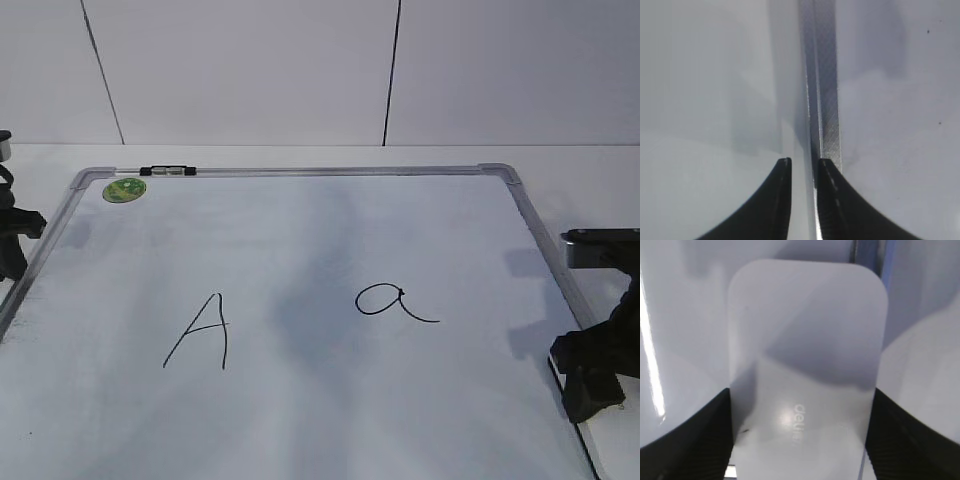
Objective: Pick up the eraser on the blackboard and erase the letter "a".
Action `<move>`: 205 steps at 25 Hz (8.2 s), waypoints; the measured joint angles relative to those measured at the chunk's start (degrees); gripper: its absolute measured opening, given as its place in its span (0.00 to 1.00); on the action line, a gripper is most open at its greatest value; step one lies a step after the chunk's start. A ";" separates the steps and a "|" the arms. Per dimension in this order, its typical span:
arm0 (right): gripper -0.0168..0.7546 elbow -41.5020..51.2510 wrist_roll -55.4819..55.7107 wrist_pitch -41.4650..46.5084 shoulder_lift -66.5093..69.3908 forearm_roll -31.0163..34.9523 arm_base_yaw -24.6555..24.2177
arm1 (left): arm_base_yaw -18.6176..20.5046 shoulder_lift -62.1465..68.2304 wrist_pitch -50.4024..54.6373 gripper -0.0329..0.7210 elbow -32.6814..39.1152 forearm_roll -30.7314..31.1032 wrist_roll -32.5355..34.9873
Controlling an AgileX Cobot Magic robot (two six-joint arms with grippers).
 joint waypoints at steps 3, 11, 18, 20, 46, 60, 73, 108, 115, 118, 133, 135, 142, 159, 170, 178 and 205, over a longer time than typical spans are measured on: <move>0.79 0.00 0.00 0.00 0.00 -0.10 0.00 | 0.00 0.51 -0.01 0.21 0.00 0.00 0.00; 0.79 0.00 0.00 0.00 0.00 -0.21 0.00 | 0.00 2.05 0.31 0.21 -0.86 -0.79 0.00; 0.79 0.00 0.00 0.00 0.00 -0.21 0.00 | 0.00 2.19 0.68 0.22 -1.08 -0.99 0.00; 0.79 0.00 0.00 0.00 0.00 -0.24 0.00 | 0.00 2.19 0.68 0.22 -1.08 -1.02 0.00; 0.79 0.00 0.00 0.12 0.00 -0.67 0.00 | 0.26 2.19 1.19 0.35 -1.13 -1.82 0.00; 0.79 0.00 0.00 0.12 0.00 -0.79 0.00 | 0.26 2.56 2.01 0.35 -1.13 -3.46 0.00; 0.79 0.00 0.00 0.12 0.00 -0.79 0.00 | 0.26 2.68 2.20 0.22 -1.22 -3.91 0.00; 0.79 -17.61 -0.22 14.29 -2.04 -1.22 0.00 | 0.26 2.68 2.24 0.13 -1.35 -4.04 0.00; 0.79 -21.18 -0.22 18.65 -2.04 -0.47 0.00 | 0.26 2.68 2.24 0.13 -1.35 -4.04 0.00; 0.79 -21.18 -0.22 19.02 -2.04 -0.67 0.00 | 0.26 2.68 2.24 0.13 -1.35 -4.04 0.00; 0.78 -25.57 -0.44 18.57 4.23 0.26 6.37 | 0.26 2.68 2.24 0.13 -1.35 -3.74 0.00; 0.78 -28.21 -0.44 18.06 7.00 0.36 7.40 | 0.26 2.68 2.24 0.13 -1.35 -3.74 0.00; 0.78 -36.34 -2.71 17.03 17.67 1.72 8.51 | 0.26 2.68 2.24 0.13 -1.35 -3.74 0.00; 0.78 -46.13 -5.41 15.09 31.25 -0.02 16.62 | 0.26 2.68 2.24 0.13 -1.35 -3.74 0.00; 0.78 -46.93 -5.80 14.59 31.64 -1.00 23.42 | 0.26 2.68 2.24 0.14 -1.35 -3.84 0.00; 0.78 -47.03 -2.54 14.14 31.74 -4.61 18.10 | 0.26 2.68 2.24 0.14 -1.35 -3.84 0.00; 0.78 -47.15 -7.86 13.09 31.89 2.78 22.74 | 0.26 2.68 2.24 0.14 -1.35 -4.15 0.10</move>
